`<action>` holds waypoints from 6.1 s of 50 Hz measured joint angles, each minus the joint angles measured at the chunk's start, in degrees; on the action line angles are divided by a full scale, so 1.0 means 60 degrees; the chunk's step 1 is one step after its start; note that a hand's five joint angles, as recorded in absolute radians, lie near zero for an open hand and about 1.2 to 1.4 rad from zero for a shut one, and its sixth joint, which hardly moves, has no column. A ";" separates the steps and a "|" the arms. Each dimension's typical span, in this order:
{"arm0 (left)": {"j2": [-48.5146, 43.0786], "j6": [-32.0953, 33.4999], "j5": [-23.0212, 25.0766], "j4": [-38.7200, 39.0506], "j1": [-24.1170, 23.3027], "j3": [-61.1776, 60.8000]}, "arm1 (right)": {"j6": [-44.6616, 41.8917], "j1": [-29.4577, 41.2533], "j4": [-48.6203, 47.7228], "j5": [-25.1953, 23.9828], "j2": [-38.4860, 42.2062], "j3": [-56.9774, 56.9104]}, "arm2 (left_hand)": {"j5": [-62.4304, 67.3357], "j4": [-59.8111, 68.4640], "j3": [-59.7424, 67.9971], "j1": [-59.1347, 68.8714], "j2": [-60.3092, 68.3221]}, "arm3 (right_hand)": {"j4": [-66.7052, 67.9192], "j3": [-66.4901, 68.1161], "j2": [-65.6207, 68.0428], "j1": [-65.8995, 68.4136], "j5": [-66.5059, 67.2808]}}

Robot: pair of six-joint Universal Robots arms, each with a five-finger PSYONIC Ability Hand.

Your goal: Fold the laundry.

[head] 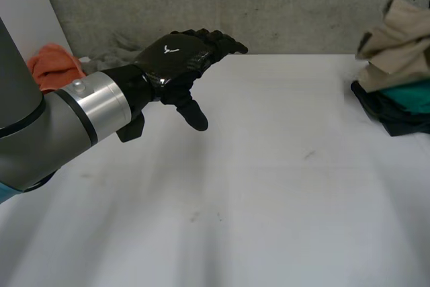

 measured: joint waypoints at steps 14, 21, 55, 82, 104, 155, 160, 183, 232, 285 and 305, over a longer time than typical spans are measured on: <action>0.0011 0.0010 -0.0034 0.0016 0.0011 -0.0087 | 0.0522 -0.1609 -0.0912 -0.1292 0.1179 0.0656 | 0.0000 0.0000 0.0000 0.0000 0.0000 | -0.0001 0.0001 0.0000 0.0000 0.0101; 0.0055 0.0009 -0.0035 0.0028 0.0002 -0.0082 | 0.0413 -0.1842 -0.1024 -0.1944 0.1218 0.0970 | 0.0000 0.0000 0.0000 0.0000 0.0000 | 0.0000 0.0000 0.0000 0.0000 0.0102; 0.0239 -0.0036 -0.0037 0.0130 -0.0038 -0.0161 | -0.2339 -0.3492 0.1490 0.0598 -0.2297 0.3523 | 0.0000 0.0000 0.0000 0.0000 0.0000 | -0.9138 -0.9288 -0.9140 -0.7141 -0.8489; 0.0230 -0.0035 -0.0019 0.0134 0.0003 -0.0214 | -0.5034 -0.3018 0.3320 0.1893 -0.3437 0.4741 | 0.0000 0.0000 0.0000 0.0000 0.0000 | -0.9138 -0.9288 -0.9140 -0.7141 -0.8490; 0.0202 -0.0029 -0.0007 0.0175 -0.0041 -0.0307 | -0.4945 -0.2208 0.5689 -0.0372 -0.2936 0.4483 | 0.0000 0.0000 0.0000 0.0000 0.0000 | -0.9138 -0.9288 -0.9140 -0.7141 -0.8490; 0.0191 0.0024 0.0025 0.0455 0.0037 -0.0422 | -0.2136 -0.0219 0.3983 0.1637 -0.1223 -0.0187 | 0.0000 0.0000 0.0000 0.0000 0.0000 | -0.0124 -0.0211 -0.0056 -0.0008 -0.0307; 0.0193 0.0023 0.0025 0.0455 0.0033 -0.0431 | -0.2068 -0.0006 0.3845 0.1968 -0.0186 -0.1354 | 0.0000 0.0000 0.0000 0.0000 0.0000 | -0.0124 -0.0211 -0.0056 -0.0008 -0.0303; 0.0114 0.0024 0.0032 0.0469 0.0063 -0.0438 | -0.2114 0.0399 0.3573 0.3323 0.1660 -0.2260 | 0.0000 0.0000 0.0000 0.0000 0.0000 | -0.9154 -0.9304 -0.9145 -0.7150 -0.8445; 0.0187 0.0131 -0.2227 0.2526 0.1984 -0.0058 | -0.2457 0.5010 0.7983 0.4344 -0.6744 0.7311 | 0.0000 0.0000 0.0000 0.0000 0.0000 | -0.9154 -0.9304 -0.9145 -0.7150 -0.8444; -0.9748 0.3377 -0.0446 0.3548 0.3690 0.7833 | -0.4270 0.5619 0.6900 0.5221 -0.6658 0.9881 | 0.8773 0.9460 0.9180 0.9075 0.9428 | -0.9154 -0.9304 -0.9145 -0.7150 -0.8445; -0.0730 -0.1217 -0.1303 0.5846 -0.0035 -0.3034 | -0.4289 0.5608 0.6915 0.5295 -0.6926 0.9129 | 0.8773 0.9491 0.9368 0.9075 0.9466 | -0.9154 -0.9304 -0.9145 -0.7150 -0.8441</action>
